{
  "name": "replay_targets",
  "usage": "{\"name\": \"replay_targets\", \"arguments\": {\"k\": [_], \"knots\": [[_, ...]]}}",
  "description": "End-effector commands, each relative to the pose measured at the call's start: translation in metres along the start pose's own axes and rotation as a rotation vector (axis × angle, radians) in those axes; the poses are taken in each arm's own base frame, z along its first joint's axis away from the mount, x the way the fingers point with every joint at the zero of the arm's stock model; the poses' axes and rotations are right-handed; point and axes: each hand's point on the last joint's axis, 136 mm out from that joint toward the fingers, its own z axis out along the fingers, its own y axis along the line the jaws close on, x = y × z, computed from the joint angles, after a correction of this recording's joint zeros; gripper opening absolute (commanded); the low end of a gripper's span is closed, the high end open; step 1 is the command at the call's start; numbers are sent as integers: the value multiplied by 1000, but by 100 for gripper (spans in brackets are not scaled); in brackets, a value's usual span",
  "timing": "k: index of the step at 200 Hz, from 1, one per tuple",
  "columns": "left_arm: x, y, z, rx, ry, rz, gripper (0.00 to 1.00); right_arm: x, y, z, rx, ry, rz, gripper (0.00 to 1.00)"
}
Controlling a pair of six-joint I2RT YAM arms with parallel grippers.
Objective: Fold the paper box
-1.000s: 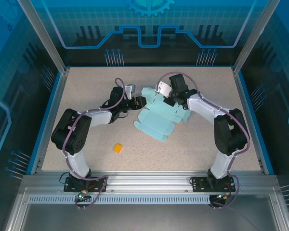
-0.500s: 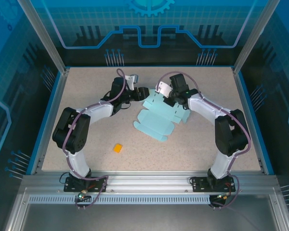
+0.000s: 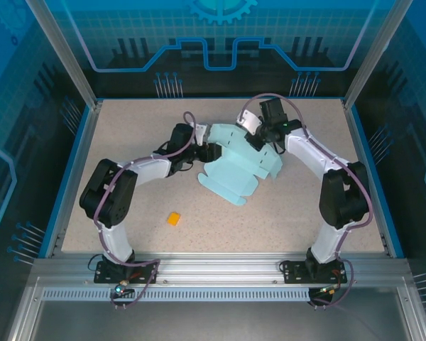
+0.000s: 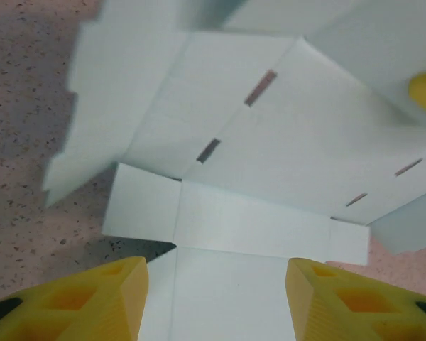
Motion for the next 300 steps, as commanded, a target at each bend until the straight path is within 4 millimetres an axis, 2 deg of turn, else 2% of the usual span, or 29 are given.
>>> {"name": "replay_targets", "arguments": {"k": [1,52,107,153,184,300], "knots": [[17,14,11,-73,36,75,56,5,6,0,-86,21,85,6],[14,28,22,-144,26,111,59,6,3,-2,-110,16,125,5],[6,34,32,-173,40,109,61,5,4,0,-115,4,129,5],[8,37,37,-183,70,84,62,3,3,-3,-108,-4,130,5],[12,41,42,-199,110,64,66,2,3,-4,-111,-11,134,4],[10,20,53,-67,101,-9,66,-1,4,-4,-117,-24,146,4]]}}
